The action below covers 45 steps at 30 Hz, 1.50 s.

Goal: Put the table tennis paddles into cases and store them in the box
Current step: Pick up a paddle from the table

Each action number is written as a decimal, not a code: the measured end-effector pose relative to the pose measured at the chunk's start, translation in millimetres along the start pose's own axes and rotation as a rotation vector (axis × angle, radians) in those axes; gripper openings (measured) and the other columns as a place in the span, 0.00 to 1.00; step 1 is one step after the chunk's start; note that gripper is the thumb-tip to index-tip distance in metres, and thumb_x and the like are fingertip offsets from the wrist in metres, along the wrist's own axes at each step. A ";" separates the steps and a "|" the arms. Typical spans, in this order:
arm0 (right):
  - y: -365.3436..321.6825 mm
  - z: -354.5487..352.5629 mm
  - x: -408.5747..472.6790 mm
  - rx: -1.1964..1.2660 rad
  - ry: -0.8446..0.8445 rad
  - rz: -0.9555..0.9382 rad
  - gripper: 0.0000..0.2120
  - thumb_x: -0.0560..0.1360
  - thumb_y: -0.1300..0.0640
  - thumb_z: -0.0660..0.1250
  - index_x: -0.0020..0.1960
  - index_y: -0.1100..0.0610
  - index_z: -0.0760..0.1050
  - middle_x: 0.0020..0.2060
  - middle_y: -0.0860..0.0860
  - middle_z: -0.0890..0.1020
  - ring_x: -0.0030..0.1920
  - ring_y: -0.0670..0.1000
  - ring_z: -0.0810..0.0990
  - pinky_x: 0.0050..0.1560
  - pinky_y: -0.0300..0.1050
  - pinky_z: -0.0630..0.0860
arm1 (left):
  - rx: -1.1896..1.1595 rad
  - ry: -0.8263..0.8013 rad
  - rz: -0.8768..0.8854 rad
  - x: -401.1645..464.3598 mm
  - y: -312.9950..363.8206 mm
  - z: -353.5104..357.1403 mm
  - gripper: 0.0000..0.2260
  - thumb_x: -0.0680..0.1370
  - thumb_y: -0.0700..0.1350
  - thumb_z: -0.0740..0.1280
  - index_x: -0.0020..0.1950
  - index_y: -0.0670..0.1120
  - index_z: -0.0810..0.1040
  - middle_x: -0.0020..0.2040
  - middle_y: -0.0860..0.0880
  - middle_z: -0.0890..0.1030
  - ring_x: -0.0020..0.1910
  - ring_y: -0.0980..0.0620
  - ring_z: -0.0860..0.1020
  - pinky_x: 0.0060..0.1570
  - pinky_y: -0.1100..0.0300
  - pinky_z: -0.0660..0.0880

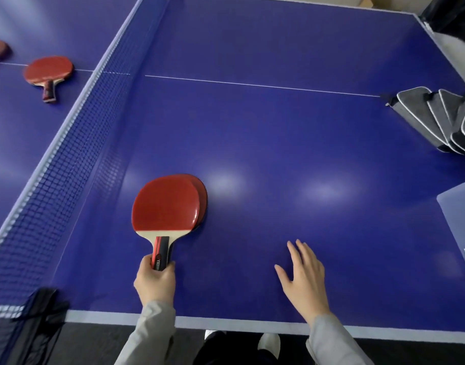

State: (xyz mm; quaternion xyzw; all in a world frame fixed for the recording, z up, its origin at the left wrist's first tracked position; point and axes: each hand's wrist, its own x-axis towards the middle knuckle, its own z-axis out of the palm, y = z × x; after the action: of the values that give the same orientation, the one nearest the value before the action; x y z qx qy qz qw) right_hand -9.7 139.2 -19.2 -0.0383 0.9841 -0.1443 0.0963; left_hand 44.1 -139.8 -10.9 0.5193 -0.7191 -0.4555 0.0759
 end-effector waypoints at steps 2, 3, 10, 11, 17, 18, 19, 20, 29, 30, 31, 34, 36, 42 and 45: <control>-5.5 0.6 3.7 -0.014 -0.015 -0.012 0.30 0.77 0.44 0.63 0.74 0.54 0.62 0.75 0.53 0.62 0.76 0.53 0.58 0.71 0.52 0.60 | 0.024 0.045 -0.008 19.4 -7.4 -20.3 0.05 0.72 0.40 0.69 0.42 0.47 0.73 0.34 0.48 0.75 0.34 0.49 0.72 0.33 0.57 0.67; -7.3 0.7 5.4 -0.018 -0.019 -0.015 0.30 0.77 0.44 0.63 0.74 0.54 0.62 0.75 0.53 0.62 0.76 0.53 0.58 0.71 0.52 0.59 | 0.036 0.061 -0.012 27.7 -10.6 -29.1 0.06 0.72 0.40 0.70 0.42 0.47 0.73 0.34 0.48 0.75 0.34 0.49 0.72 0.35 0.56 0.66; -17.1 2.3 11.8 -0.047 -0.033 -0.021 0.30 0.76 0.44 0.63 0.74 0.55 0.63 0.74 0.54 0.64 0.75 0.54 0.59 0.71 0.52 0.60 | 0.157 0.070 0.041 65.1 -23.1 -68.2 0.07 0.71 0.40 0.72 0.44 0.43 0.74 0.37 0.43 0.76 0.40 0.43 0.72 0.43 0.53 0.67; -17.6 2.4 12.1 -0.049 -0.033 -0.019 0.30 0.76 0.44 0.64 0.74 0.55 0.63 0.74 0.54 0.64 0.75 0.54 0.59 0.70 0.52 0.60 | 0.164 0.066 0.056 67.1 -23.3 -69.9 0.07 0.71 0.40 0.72 0.44 0.43 0.75 0.37 0.43 0.76 0.40 0.43 0.72 0.43 0.52 0.68; -19.6 2.0 12.5 -0.070 -0.043 -0.007 0.29 0.77 0.44 0.63 0.74 0.55 0.63 0.74 0.53 0.64 0.75 0.53 0.59 0.71 0.53 0.60 | 0.171 0.064 0.099 68.8 -24.5 -70.7 0.05 0.70 0.39 0.72 0.42 0.42 0.77 0.36 0.43 0.78 0.41 0.40 0.75 0.43 0.53 0.68; -19.6 1.8 12.3 -0.073 -0.045 -0.006 0.29 0.77 0.44 0.63 0.74 0.54 0.62 0.74 0.53 0.64 0.75 0.53 0.58 0.71 0.53 0.59 | 0.190 0.067 0.107 68.6 -24.4 -70.3 0.05 0.70 0.39 0.72 0.43 0.40 0.77 0.38 0.42 0.78 0.43 0.38 0.76 0.44 0.51 0.69; -19.8 1.7 12.3 -0.075 -0.046 -0.004 0.29 0.77 0.44 0.63 0.74 0.54 0.62 0.74 0.53 0.64 0.75 0.53 0.58 0.71 0.53 0.59 | 0.216 0.071 0.121 69.2 -24.6 -69.7 0.06 0.70 0.38 0.73 0.43 0.38 0.78 0.41 0.40 0.79 0.45 0.37 0.76 0.47 0.50 0.70; -20.2 1.6 12.2 -0.075 -0.047 -0.003 0.29 0.77 0.44 0.62 0.74 0.54 0.62 0.74 0.53 0.64 0.75 0.53 0.58 0.71 0.53 0.59 | 0.237 0.076 0.134 70.2 -25.3 -69.3 0.06 0.70 0.37 0.73 0.43 0.37 0.78 0.44 0.39 0.78 0.47 0.37 0.75 0.49 0.49 0.70; -20.5 4.3 8.7 -0.089 -0.074 0.003 0.30 0.77 0.44 0.63 0.74 0.54 0.62 0.75 0.53 0.61 0.76 0.53 0.56 0.70 0.52 0.59 | 0.275 0.037 0.143 72.2 -27.4 -70.4 0.07 0.69 0.37 0.73 0.44 0.37 0.78 0.46 0.43 0.75 0.48 0.37 0.75 0.49 0.50 0.69; -20.5 4.4 8.8 -0.096 -0.082 0.004 0.30 0.77 0.43 0.62 0.75 0.54 0.61 0.75 0.53 0.61 0.76 0.53 0.56 0.71 0.52 0.59 | 0.301 0.016 0.145 72.4 -26.6 -71.2 0.11 0.69 0.38 0.74 0.48 0.38 0.78 0.48 0.42 0.75 0.50 0.36 0.75 0.51 0.49 0.69; -20.4 4.3 9.2 -0.103 -0.088 0.004 0.30 0.77 0.43 0.61 0.75 0.54 0.61 0.75 0.52 0.60 0.76 0.53 0.55 0.71 0.52 0.59 | 0.324 -0.009 0.146 72.8 -25.3 -72.3 0.17 0.68 0.39 0.75 0.54 0.38 0.77 0.51 0.40 0.75 0.54 0.36 0.74 0.55 0.47 0.69; -21.7 2.8 9.6 -0.106 -0.100 0.012 0.30 0.77 0.42 0.60 0.75 0.53 0.59 0.76 0.52 0.59 0.77 0.53 0.54 0.71 0.51 0.59 | 0.348 -0.086 0.145 70.3 -19.3 -80.3 0.35 0.67 0.45 0.78 0.70 0.40 0.67 0.62 0.39 0.72 0.64 0.39 0.70 0.64 0.45 0.66; -23.8 -0.3 8.7 -0.099 -0.102 0.017 0.30 0.78 0.42 0.60 0.75 0.53 0.59 0.76 0.52 0.58 0.77 0.52 0.54 0.72 0.51 0.59 | 0.449 -0.094 0.215 63.5 -14.4 -87.1 0.41 0.67 0.50 0.77 0.73 0.41 0.62 0.67 0.39 0.69 0.67 0.39 0.67 0.65 0.42 0.65; -23.6 -19.4 2.4 -0.094 -0.118 0.042 0.31 0.79 0.40 0.54 0.77 0.51 0.52 0.77 0.50 0.54 0.77 0.51 0.50 0.73 0.49 0.55 | 0.794 -0.171 0.754 27.5 15.2 -80.6 0.40 0.75 0.70 0.49 0.71 0.38 0.69 0.72 0.40 0.69 0.71 0.40 0.67 0.66 0.44 0.65; -13.9 -36.7 -4.2 -0.093 -0.094 0.069 0.30 0.80 0.40 0.52 0.77 0.51 0.49 0.77 0.49 0.53 0.77 0.50 0.50 0.73 0.48 0.56 | 0.936 -0.363 0.888 6.6 44.9 -52.9 0.44 0.75 0.69 0.37 0.66 0.38 0.75 0.68 0.40 0.73 0.67 0.40 0.72 0.62 0.43 0.71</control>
State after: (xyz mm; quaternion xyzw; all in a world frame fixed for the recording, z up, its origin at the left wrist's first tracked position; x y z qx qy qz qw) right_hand -12.3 136.5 20.1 -0.0155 0.9849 -0.0931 0.1453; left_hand 41.6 -173.7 50.0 0.0675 -0.9876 -0.1015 -0.0993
